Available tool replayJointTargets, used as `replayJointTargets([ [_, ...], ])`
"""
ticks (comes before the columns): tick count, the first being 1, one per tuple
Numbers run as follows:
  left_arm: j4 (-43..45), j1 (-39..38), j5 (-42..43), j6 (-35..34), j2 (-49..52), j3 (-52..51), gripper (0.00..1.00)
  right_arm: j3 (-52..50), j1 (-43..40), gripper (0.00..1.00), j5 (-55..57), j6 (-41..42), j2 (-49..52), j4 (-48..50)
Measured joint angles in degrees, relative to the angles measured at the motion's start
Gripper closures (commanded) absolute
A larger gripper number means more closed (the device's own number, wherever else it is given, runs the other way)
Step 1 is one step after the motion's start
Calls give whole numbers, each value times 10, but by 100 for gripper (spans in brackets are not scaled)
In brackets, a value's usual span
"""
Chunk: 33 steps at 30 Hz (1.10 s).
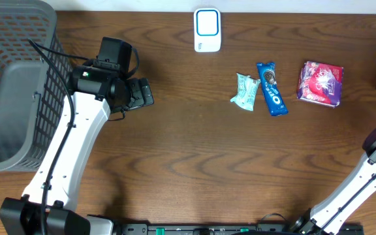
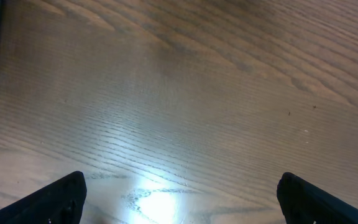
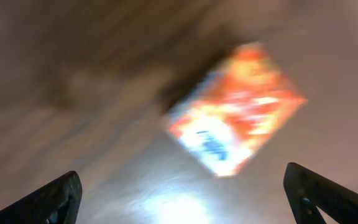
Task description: Scan the item barcode
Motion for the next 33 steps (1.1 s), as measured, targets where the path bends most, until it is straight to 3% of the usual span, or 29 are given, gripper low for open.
replayJointTargets([
  [3,0,0,0,0,0,0,2,0,-1,14,-135,3,0,-18],
  [9,0,0,0,0,0,0,2,0,8,5,-331,-2,0,-75],
  [18,0,0,0,0,0,0,2,-1,21,27,-430,-48,0,-136],
  [21,0,0,0,0,0,0,2,-36,22,28,-446,-58,0,-112],
  [26,0,0,0,0,0,0,2,-137,22,40,-480,-63,-4,-34],
  [27,0,0,0,0,0,0,2,-154,22,51,-486,-64,-11,-15],
  [30,0,0,0,0,0,0,2,-192,23,99,-534,-65,-19,19],
  [33,0,0,0,0,0,0,2,-200,22,99,-564,-64,-19,23],
])
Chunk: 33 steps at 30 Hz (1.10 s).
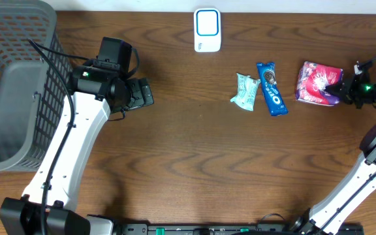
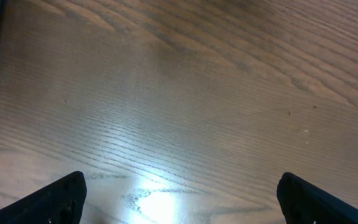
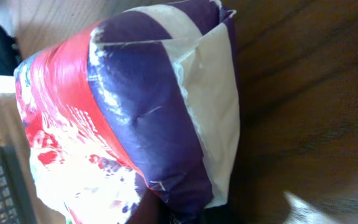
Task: Scan the item barcode
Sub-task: 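Grasp the purple Carefree pack at the right with the right gripper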
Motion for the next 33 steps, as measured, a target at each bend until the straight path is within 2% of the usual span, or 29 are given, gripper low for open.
replayJointTargets([
  [2,0,0,0,0,0,0,2,-3,0,99,-23,0,0,-4],
  [6,0,0,0,0,0,0,2,-4,0,99,-159,0,9,-1],
  [9,0,0,0,0,0,0,2,-4,5,99,-303,0,10,2],
  [12,0,0,0,0,0,0,2,-4,22,99,-365,-2,10,5],
  [21,0,0,0,0,0,0,2,-4,112,99,-398,-56,10,25],
  [28,0,0,0,0,0,0,2,-4,205,99,-403,-65,10,88],
  [33,0,0,0,0,0,0,2,-4,261,99,-324,-63,4,54],
])
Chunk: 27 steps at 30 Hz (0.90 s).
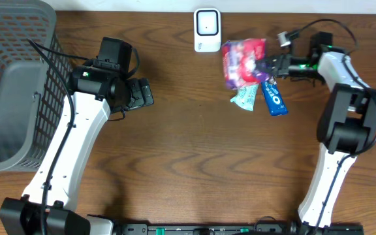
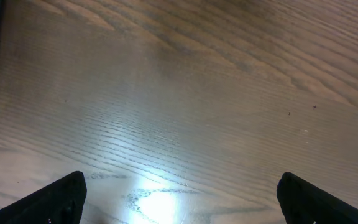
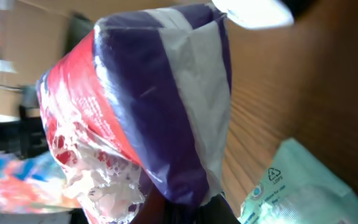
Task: Scan the item barcode
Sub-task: 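Grasp the purple Carefree pack at the right with the right gripper, then carry the purple pack to the table center and release it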
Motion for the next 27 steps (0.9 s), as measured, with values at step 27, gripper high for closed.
replayJointTargets([
  [27,0,0,0,0,0,0,2,0,370,99,1040,110,-165,82],
])
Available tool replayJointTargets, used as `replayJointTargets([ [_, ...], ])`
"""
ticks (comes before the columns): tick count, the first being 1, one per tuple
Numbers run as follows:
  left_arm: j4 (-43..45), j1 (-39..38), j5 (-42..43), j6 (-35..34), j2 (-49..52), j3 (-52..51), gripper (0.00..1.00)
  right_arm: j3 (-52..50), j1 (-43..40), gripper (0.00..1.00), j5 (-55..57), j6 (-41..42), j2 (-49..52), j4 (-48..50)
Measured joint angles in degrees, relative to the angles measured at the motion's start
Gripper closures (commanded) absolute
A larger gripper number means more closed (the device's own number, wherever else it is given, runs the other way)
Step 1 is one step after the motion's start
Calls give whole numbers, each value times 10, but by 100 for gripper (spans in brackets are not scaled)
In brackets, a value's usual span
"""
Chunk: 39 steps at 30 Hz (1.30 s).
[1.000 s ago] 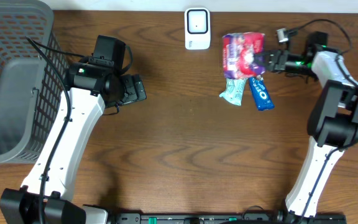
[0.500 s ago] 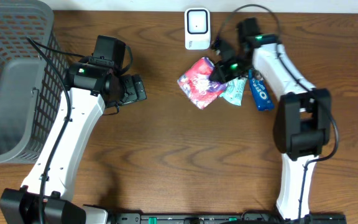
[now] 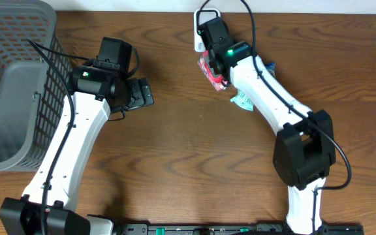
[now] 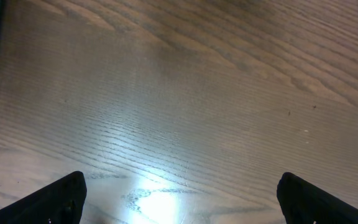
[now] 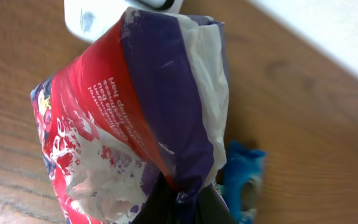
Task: Scan the item barcode
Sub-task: 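Carry the purple pack to the table center and release it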
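My right gripper (image 5: 182, 200) is shut on the lower edge of a red, purple and white snack bag (image 5: 135, 106). It holds the bag just in front of the white scanner (image 5: 104, 15) at the table's far edge. In the overhead view the bag (image 3: 209, 70) hangs below the scanner (image 3: 198, 32), which the right wrist partly covers. No barcode shows on the bag's visible face. My left gripper (image 4: 182, 208) is open over bare wood at the left, well apart from the bag.
A teal packet (image 3: 243, 99) and a blue cookie pack (image 5: 244, 180) lie just right of the held bag. A grey mesh basket (image 3: 12, 85) fills the far left. A small item shows at the right edge.
The right gripper has moved the bag further left, from right of the scanner to directly in front of it. The right arm now covers the blue pack. The left arm has not moved.
The bag first lay at the right of the table, with the right gripper open over an orange packet. Then the gripper was at the bag's edge. Later it held the bag raised near the scanner, and now right before it. The left arm stayed still.
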Motion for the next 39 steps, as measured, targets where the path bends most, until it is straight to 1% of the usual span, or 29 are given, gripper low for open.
replayJointTargets([
  [3,0,0,0,0,0,0,2,0,21,99,49,0,-3,-2],
  [9,0,0,0,0,0,0,2,0,30,99,86,9,-3,-12],
  [13,0,0,0,0,0,0,2,-6,32,99,106,34,2,-19],
  [15,0,0,0,0,0,0,2,-14,33,99,101,46,10,-22],
  [20,0,0,0,0,0,0,2,-25,50,99,46,66,28,-21],
  [21,0,0,0,0,0,0,2,-25,54,98,44,68,27,-21],
  [22,0,0,0,0,0,0,2,-25,60,90,40,70,28,-21],
  [25,0,0,0,0,0,0,2,-25,74,81,23,77,28,-31],
  [26,0,0,0,0,0,0,2,-25,77,76,9,79,28,-31],
  [28,0,0,0,0,0,0,2,-24,82,62,-28,86,27,-28],
  [29,0,0,0,0,0,0,2,-24,85,53,-43,88,27,-25],
  [30,0,0,0,0,0,0,2,-24,88,48,-64,97,27,-21],
  [34,0,0,0,0,0,0,2,-19,92,46,-123,114,27,-17],
  [39,0,0,0,0,0,0,2,7,84,35,-229,136,26,-31],
])
